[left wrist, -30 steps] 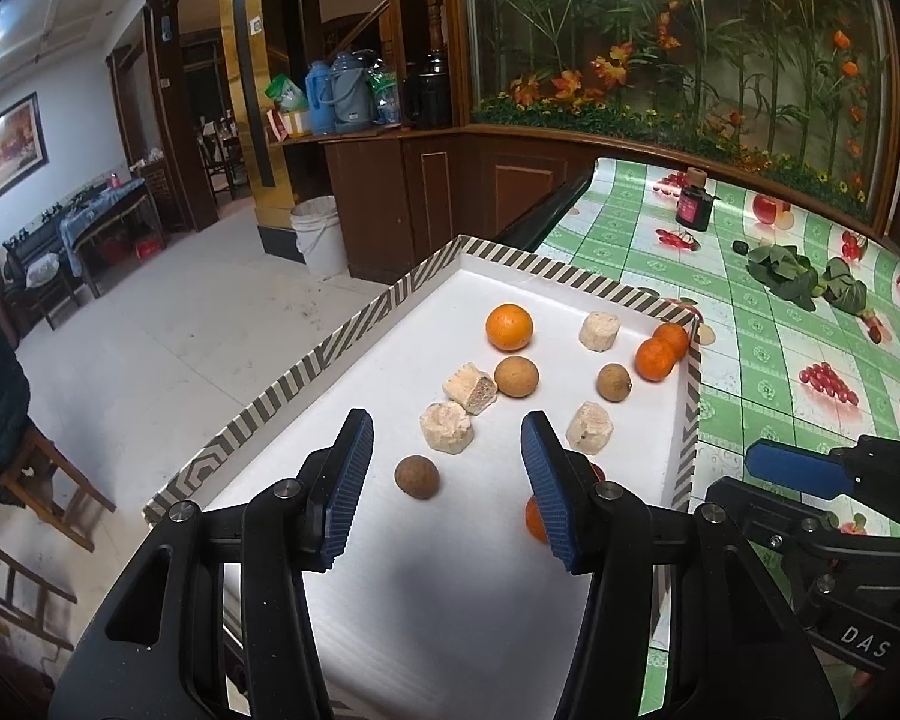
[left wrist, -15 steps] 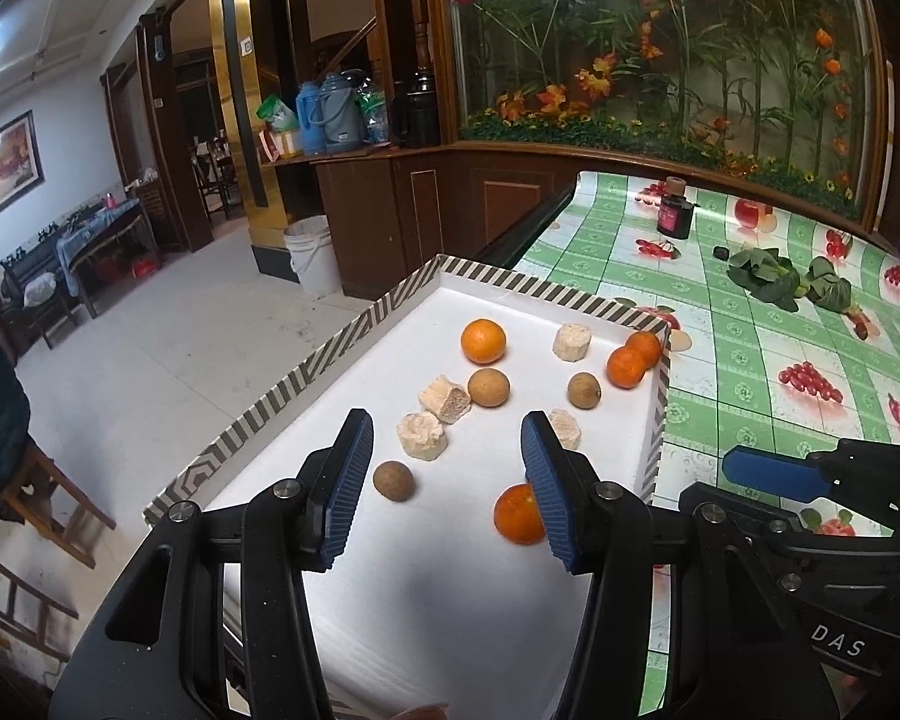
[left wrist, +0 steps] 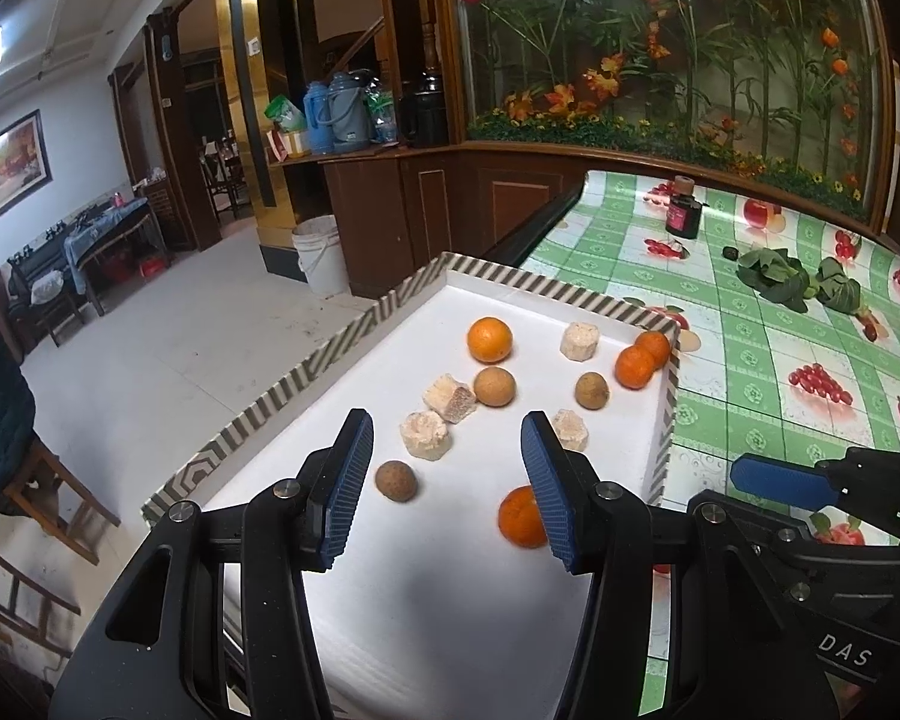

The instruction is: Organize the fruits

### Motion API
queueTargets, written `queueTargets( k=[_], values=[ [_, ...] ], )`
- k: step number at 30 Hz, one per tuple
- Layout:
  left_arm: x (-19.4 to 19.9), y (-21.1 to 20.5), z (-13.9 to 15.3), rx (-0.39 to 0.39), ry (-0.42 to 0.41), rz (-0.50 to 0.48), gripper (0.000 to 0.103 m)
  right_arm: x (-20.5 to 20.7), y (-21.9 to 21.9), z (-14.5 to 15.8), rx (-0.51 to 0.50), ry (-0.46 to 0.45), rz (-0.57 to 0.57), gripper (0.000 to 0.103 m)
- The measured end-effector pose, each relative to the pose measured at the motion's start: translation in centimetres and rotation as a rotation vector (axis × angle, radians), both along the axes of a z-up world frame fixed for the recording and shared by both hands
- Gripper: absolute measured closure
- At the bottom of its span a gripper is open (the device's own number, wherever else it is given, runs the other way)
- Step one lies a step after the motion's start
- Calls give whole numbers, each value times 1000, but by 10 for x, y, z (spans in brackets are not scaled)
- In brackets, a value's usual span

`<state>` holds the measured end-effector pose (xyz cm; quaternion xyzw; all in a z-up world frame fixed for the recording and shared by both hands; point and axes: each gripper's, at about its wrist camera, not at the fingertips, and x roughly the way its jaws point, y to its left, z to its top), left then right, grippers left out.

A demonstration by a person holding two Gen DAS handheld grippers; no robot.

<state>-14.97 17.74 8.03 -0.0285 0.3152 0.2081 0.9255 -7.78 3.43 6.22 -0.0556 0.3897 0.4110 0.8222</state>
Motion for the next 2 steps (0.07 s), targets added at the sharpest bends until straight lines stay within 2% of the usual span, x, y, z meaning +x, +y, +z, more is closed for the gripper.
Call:
queueTargets(
  k=[2],
  values=[
    [3, -4, 0, -19, 9, -15, 51, 1, -4, -1, 3, -2, -12, 69]
  ],
)
